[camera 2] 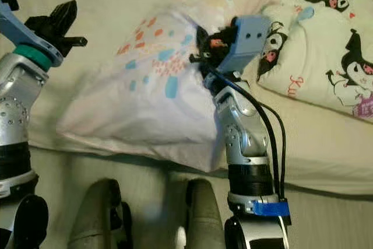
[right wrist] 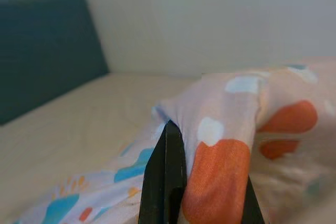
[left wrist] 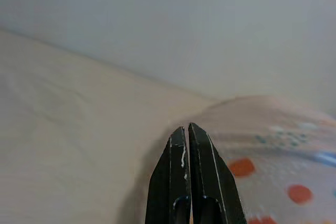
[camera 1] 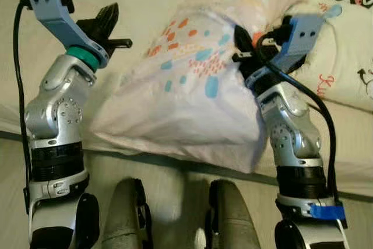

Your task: Clean up the room

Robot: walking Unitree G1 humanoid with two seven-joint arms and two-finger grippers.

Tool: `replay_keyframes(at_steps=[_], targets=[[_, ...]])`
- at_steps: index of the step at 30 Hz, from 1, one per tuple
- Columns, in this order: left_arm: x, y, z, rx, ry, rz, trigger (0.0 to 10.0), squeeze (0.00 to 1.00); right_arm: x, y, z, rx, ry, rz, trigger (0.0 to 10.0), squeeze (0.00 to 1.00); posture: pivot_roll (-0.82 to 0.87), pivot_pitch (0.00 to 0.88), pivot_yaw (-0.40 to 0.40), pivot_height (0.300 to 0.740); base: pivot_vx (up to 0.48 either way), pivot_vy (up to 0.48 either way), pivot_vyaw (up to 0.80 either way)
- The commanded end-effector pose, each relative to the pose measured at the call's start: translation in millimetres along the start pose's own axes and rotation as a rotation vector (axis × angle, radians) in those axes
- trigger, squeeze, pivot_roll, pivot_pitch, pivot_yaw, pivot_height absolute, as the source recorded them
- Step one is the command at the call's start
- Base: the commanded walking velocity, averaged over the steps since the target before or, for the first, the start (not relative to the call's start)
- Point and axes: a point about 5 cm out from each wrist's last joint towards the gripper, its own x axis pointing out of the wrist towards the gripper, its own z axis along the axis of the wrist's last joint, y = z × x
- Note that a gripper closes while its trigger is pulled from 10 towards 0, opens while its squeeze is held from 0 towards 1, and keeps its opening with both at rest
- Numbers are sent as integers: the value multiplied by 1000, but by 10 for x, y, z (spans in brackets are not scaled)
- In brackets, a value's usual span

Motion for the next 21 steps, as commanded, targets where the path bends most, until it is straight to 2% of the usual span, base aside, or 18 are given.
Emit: replay_keyframes(at_steps=[1,5,17,21], targets=[[-34,-41,-31,16,14,-4,10000,0,36,55,268,-35,-133,31,10000,0,-64,161,-30,672,0,0,0],[-51,-63,-43,41,16,-12,10000,0,24,46,242,-33,-127,25,10000,0,-59,159,-28,686,0,0,0],[-42,-96,-70,34,28,-9,10000,0,-44,5,153,-22,-94,6,10000,0,-61,150,-26,739,0,0,0],[-50,-119,-101,44,32,-9,10000,0,-58,-15,123,-18,-83,-6,10000,0,-59,146,-24,740,0,0,0]])
